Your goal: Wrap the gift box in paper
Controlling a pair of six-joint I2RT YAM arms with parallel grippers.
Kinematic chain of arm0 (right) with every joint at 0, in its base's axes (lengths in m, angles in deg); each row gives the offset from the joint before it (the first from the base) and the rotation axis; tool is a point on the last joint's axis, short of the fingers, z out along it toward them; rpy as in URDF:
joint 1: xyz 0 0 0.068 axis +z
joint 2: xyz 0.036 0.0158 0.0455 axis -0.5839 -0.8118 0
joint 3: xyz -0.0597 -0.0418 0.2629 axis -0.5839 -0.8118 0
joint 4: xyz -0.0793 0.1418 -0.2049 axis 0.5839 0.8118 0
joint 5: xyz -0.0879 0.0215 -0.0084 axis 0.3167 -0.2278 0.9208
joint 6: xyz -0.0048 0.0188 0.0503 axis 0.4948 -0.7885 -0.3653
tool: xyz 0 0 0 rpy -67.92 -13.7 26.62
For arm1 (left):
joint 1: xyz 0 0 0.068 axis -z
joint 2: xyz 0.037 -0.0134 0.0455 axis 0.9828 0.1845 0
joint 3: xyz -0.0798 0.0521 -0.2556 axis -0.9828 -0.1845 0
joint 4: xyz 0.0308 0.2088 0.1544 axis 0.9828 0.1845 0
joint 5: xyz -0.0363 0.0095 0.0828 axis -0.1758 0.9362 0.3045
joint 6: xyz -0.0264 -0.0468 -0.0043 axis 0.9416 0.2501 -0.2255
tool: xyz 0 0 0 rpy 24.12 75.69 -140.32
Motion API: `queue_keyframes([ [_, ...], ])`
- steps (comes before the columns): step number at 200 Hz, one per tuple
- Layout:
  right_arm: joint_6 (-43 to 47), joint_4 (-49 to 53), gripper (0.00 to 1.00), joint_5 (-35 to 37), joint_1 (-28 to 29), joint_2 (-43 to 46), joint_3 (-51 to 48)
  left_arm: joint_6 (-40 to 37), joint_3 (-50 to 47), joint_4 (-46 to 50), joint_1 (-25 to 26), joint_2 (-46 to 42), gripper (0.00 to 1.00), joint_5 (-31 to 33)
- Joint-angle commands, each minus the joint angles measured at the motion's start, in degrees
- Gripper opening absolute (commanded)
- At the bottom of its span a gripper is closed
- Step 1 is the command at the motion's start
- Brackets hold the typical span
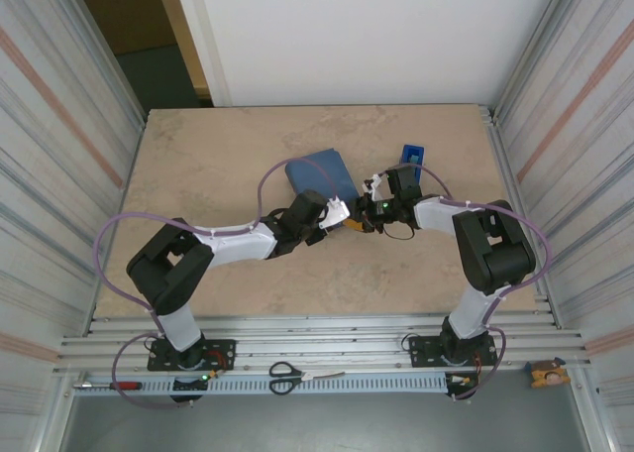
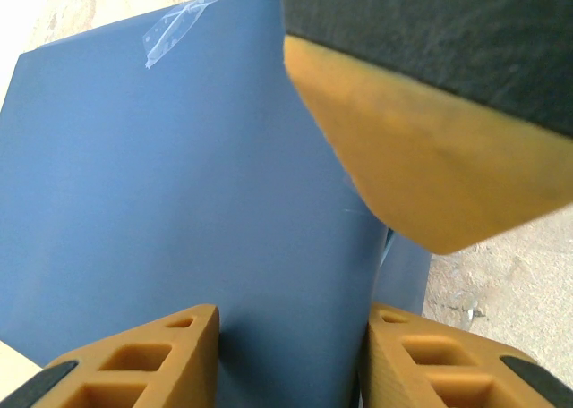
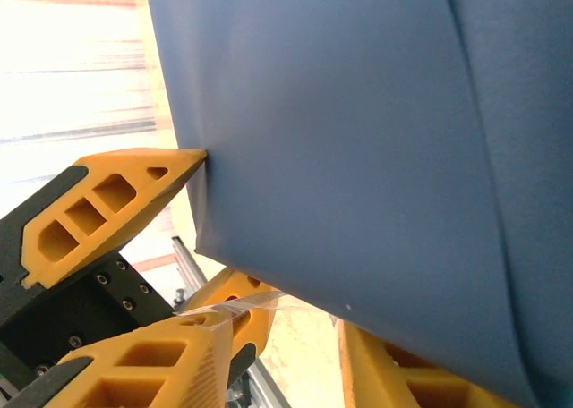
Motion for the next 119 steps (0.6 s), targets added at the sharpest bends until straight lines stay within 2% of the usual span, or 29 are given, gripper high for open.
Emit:
queue_keyframes([
  [1,-1.18,-0.75,0.39,-0.07,0.51,1.66,-0.11,1.97,-2.22,5.30,0.24,3.21,0.42,-1.92],
  [39,-2.62,-2.83,0.45,-0.18,0.75,1.86,-0.38,2.03,-2.23,5.22,0.24,3.20,0.42,-1.87],
  [72,-4.37,-4.93,0.56,0.26,0.95,1.92,-1.10,1.95,-2.22,5.13,0.24,3.29,0.42,-1.98],
  [119,-6.07,-7.17,0.65,0.63,1.36,2.32,-1.26,1.97,-2.14,5.15,0.24,3.46,0.42,-1.87],
])
